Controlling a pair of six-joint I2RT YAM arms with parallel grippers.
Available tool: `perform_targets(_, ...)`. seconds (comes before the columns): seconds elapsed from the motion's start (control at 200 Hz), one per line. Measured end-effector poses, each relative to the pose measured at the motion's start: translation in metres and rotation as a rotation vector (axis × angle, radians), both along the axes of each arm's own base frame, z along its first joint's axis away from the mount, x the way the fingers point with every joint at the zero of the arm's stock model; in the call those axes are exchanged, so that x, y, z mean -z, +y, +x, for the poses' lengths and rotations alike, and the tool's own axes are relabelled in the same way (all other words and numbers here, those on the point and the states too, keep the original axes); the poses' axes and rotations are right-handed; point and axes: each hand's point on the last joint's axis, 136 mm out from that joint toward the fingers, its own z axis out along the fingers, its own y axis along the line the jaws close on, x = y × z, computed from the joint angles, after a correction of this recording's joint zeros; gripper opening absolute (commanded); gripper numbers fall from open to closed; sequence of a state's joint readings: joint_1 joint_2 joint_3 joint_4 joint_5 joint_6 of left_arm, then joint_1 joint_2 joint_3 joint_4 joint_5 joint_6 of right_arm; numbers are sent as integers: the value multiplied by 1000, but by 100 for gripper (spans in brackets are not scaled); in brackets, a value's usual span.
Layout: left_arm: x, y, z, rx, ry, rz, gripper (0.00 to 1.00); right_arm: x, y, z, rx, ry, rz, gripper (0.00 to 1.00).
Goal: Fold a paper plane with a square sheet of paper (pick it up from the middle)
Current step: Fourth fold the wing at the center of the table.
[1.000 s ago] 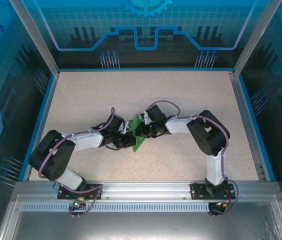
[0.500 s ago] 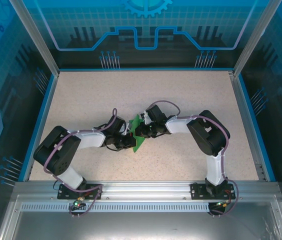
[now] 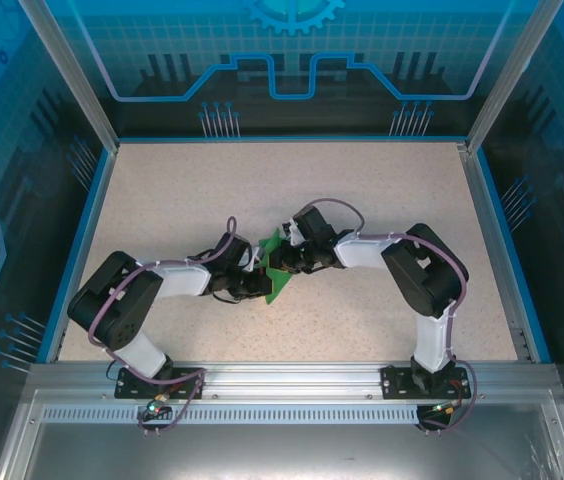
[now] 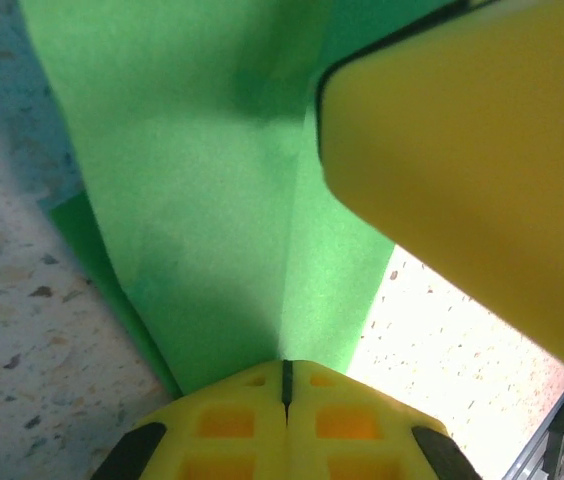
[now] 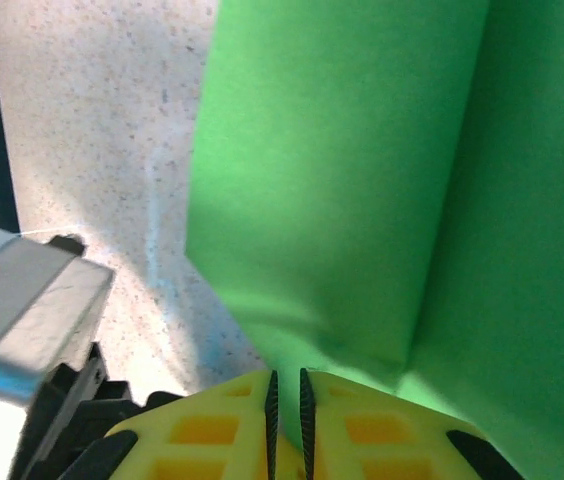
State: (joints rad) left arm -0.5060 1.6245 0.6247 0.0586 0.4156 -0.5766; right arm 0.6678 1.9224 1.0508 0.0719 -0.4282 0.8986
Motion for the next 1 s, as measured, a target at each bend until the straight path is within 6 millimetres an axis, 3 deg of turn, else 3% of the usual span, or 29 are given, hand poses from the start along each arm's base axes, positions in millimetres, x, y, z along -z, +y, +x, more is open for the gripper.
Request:
perform_targets(0.225,0,0,0,8,-6,2,0,3,8,-10,6,39,2,15)
perform_targets(0.415,0,0,0,15,-12,4,0,22,1,-8,32,70,-76,15)
perform_targets(0.645,1,1,-1,23,-20,5,0,26,-1,-3,23,86,-139,15)
perform_targets(1.0,1,1,-1,26,-21,6,0,26,-14,26,51,27,-194,15)
